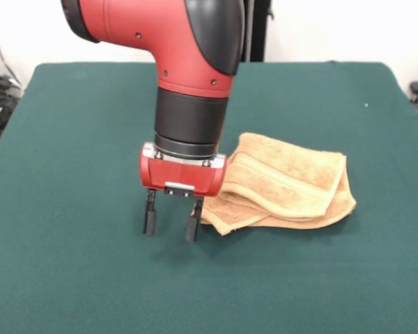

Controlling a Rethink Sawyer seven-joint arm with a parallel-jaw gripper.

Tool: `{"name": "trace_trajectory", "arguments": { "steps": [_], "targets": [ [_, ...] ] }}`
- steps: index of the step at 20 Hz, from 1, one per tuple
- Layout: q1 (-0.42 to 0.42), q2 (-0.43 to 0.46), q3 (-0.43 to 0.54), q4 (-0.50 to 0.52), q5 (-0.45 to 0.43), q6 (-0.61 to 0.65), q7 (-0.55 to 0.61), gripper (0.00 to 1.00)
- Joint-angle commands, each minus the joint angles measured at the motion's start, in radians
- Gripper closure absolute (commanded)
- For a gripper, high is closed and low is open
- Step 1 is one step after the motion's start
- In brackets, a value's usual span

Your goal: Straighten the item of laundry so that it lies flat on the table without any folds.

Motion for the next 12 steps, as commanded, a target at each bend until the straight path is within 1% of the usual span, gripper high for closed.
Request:
{"name": "trace_trajectory", "arguments": {
  "steps": [1, 12],
  "targets": [
    [-0.015, 0.023, 0.163, 0.067, 0.032, 0.121, 0.126, 0.00],
    [-0.087, 0.042, 0.267, 0.107, 0.036, 0.113, 0.131, 0.00]
  ]
}}
